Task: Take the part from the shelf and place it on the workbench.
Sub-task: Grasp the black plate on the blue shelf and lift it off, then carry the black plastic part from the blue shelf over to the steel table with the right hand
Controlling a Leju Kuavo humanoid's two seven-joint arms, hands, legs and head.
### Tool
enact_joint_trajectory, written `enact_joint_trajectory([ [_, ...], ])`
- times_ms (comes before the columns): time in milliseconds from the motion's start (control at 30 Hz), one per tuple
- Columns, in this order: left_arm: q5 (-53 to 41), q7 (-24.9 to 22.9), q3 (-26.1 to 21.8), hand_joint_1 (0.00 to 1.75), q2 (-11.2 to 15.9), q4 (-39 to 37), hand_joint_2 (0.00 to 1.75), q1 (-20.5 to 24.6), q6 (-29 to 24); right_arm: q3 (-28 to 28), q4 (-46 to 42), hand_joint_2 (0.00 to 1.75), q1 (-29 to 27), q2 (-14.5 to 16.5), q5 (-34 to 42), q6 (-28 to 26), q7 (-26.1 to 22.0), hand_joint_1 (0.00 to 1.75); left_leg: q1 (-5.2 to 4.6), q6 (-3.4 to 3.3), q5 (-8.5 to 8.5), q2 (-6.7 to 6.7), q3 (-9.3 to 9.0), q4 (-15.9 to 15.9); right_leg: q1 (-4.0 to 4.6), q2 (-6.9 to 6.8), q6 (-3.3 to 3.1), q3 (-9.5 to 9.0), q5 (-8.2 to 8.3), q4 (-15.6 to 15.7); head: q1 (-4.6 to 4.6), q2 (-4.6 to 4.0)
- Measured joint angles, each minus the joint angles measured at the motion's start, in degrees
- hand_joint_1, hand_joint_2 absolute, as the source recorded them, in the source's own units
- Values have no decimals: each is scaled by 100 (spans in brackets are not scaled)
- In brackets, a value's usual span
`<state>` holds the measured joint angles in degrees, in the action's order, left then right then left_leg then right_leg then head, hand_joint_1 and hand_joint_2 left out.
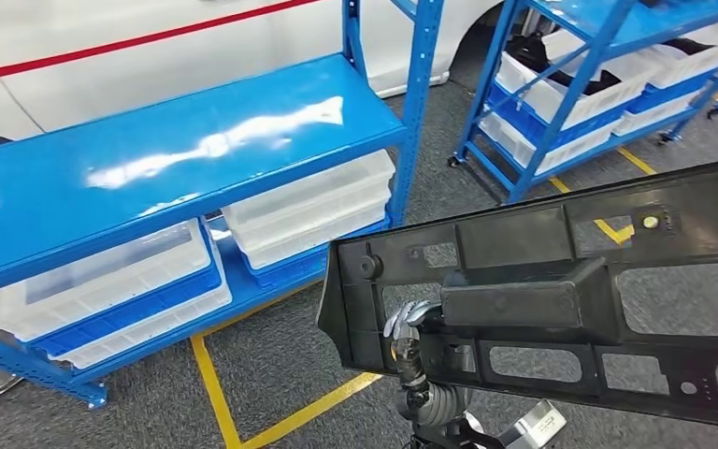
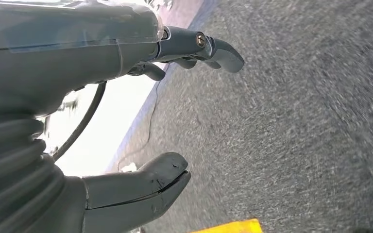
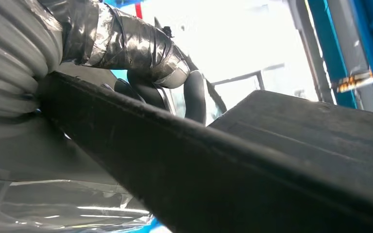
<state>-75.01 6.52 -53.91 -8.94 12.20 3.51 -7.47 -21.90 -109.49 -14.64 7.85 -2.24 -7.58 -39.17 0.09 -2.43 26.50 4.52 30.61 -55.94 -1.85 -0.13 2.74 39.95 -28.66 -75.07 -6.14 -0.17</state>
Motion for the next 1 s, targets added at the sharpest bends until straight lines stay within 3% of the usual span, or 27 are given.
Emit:
enact_joint_trajectory([
  [33, 0, 1, -1, 0, 1, 0, 175, 11, 6, 1, 3, 175, 0, 2, 2, 1, 1, 175, 14, 32, -21, 76, 106, -84, -38, -80, 44, -250, 140, 225, -1, 0],
  [67, 1, 1, -2, 0, 5, 1, 175, 17, 11, 1, 5, 175, 4, 5, 3, 2, 3, 175, 20, 67, -31, 137, 201, -172, -49, -213, 82, -557, 129, 591, -2, 0],
  [133, 1, 1, -4, 0, 9, 2, 175, 29, 20, 5, 12, 175, 13, 25, 11, 8, 11, 175, 16, 145, -55, 240, 317, -319, -17, -416, 17, -1030, -133, 1287, 0, 0],
  [167, 1, 1, -7, 0, 10, 2, 175, 34, 23, 10, 17, 175, 15, 33, 16, 10, 15, 175, 15, 188, -82, 292, 344, -348, 17, -437, -53, -1104, -246, 1467, 1, 0],
  [233, 0, 1, -14, 0, 9, 2, 175, 42, 27, 21, 30, 175, 10, 46, 25, 13, 21, 175, 44, 288, -124, 350, 369, -362, 41, -331, -222, -1019, -211, 1539, 1, 0],
  [267, 0, 1, -22, 0, 10, 2, 175, 35, 29, 26, 36, 175, 9, 55, 27, 12, 23, 175, 65, 335, -39, 246, 397, -406, 42, -273, -287, -957, -148, 1549, 1, 0],
  [300, 0, 1, -32, 0, 10, 2, 175, 21, 33, 29, 43, 175, 12, 63, 30, 12, 28, 175, 80, 373, 154, 77, 449, -541, 39, -216, -346, -884, -74, 1561, 1, 0],
  [367, 0, 1, -51, 0, 10, 2, 175, -8, 38, 34, 59, 175, 18, 78, 38, 13, 48, 175, 90, 398, 738, -294, 614, -1135, 55, -84, -419, -712, 77, 1560, 2, 0],
  [400, 0, 1, -60, 0, 10, 2, 175, -18, 39, 37, 66, 175, 20, 78, 42, 13, 59, 175, 86, 387, 965, -374, 688, -1501, 75, -6, -438, -619, 153, 1555, 2, 0],
  [433, 0, 1, -68, 0, 12, 2, 175, -22, 38, 41, 72, 175, 20, 79, 44, 13, 68, 175, 80, 369, 1062, -404, 712, -1782, 96, 74, -447, -526, 227, 1548, 2, 0],
  [467, 0, 1, -76, 0, 14, 2, 175, -21, 38, 46, 77, 175, 20, 79, 45, 13, 71, 175, 70, 342, 1023, -416, 662, -1897, 111, 154, -449, -437, 297, 1538, 2, 0],
  [500, 0, 1, -81, 0, 15, 2, 175, -18, 37, 52, 81, 175, 20, 79, 46, 13, 72, 175, 58, 309, 875, -438, 499, -1778, 120, 236, -444, -348, 366, 1526, 3, 0],
  [567, 0, 1, -85, 0, 19, 2, 175, -11, 38, 62, 89, 175, 19, 84, 47, 13, 72, 175, 35, 220, 602, -625, -67, -1022, 126, 391, -418, -203, 492, 1504, 3, 0],
  [600, 0, 2, -85, 0, 23, 2, 175, -10, 38, 66, 91, 175, 19, 86, 47, 13, 72, 175, 28, 183, 567, -753, -364, -561, 131, 465, -395, -149, 552, 1496, 2, 0],
  [667, -1, 5, -88, 0, 31, 2, 175, -8, 37, 70, 98, 175, 15, 91, 49, 13, 72, 175, 6, 148, 612, -902, -649, -52, 125, 584, -332, -97, 686, 1522, 2, 0],
  [733, 7, 18, -91, 0, 25, 2, 175, 5, 42, 80, 107, 175, 0, 93, 66, 6, 78, 175, 10, 126, 539, -797, -620, 24, 119, 689, -259, -65, 806, 1576, 2, 0],
  [767, 14, 28, -93, 0, 22, 2, 175, 12, 47, 94, 112, 175, -14, 96, 83, -2, 81, 175, 20, 101, 484, -721, -587, 47, 125, 649, -234, -32, 774, 1555, -1, 0],
  [833, 26, 45, -99, 0, 16, 2, 175, 1, 57, 122, 124, 175, -32, 101, 113, -16, 86, 175, 45, 38, 378, -544, -492, 81, 134, 386, -210, 94, 384, 1238, -5, 0],
  [900, 28, 50, -105, 0, 21, 2, 175, -30, 59, 136, 138, 175, -37, 103, 125, -20, 85, 175, 24, 11, 302, -358, -382, 75, 126, 135, -180, 271, -138, 564, -7, 0],
  [933, 28, 51, -108, 0, 23, 2, 175, -39, 60, 140, 146, 175, -38, 103, 125, -20, 85, 175, 17, 16, 267, -260, -324, 64, 111, 82, -159, 328, -231, 233, -8, 0],
  [1000, 31, 52, -111, 0, 24, 2, 175, -35, 62, 154, 162, 175, -46, 103, 126, -20, 85, 175, 13, 39, 214, -67, -203, 22, 75, 24, -126, 233, -35, -9, -8, 0],
])
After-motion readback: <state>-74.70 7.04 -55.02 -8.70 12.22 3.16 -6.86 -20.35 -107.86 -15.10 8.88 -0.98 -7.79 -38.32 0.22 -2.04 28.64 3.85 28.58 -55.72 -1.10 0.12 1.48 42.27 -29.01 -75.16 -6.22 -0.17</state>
